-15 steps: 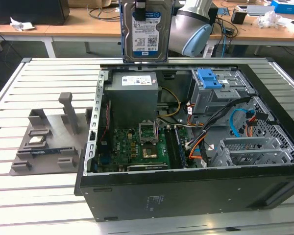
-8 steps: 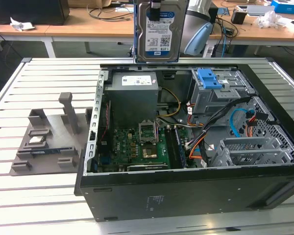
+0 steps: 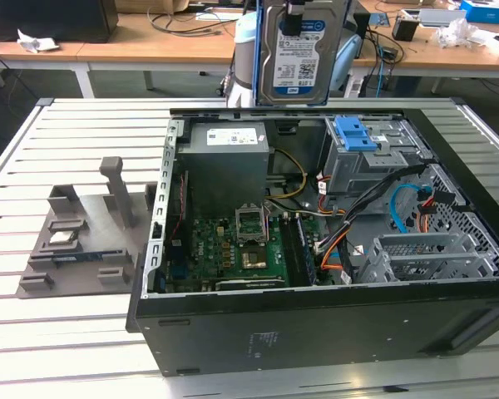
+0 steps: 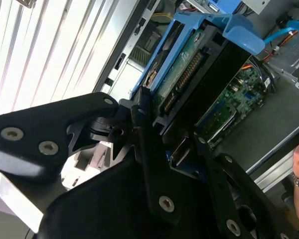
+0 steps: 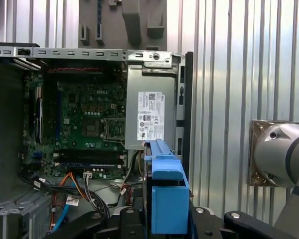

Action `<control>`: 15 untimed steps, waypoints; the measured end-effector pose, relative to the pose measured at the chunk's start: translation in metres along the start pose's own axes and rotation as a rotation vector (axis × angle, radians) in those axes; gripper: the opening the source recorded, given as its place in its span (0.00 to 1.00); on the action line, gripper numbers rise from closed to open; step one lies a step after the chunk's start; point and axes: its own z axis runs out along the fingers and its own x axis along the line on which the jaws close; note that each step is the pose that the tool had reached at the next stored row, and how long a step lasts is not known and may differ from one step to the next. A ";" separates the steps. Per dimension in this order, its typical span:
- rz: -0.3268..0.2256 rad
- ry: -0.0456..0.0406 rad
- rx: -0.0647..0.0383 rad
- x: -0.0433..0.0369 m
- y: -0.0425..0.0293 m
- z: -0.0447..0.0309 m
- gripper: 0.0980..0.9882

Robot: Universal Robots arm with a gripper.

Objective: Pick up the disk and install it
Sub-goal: 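Pick up the disk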

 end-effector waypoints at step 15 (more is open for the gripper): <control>0.000 0.0000 0.000 0.0213 -0.0017 0.0001 0.30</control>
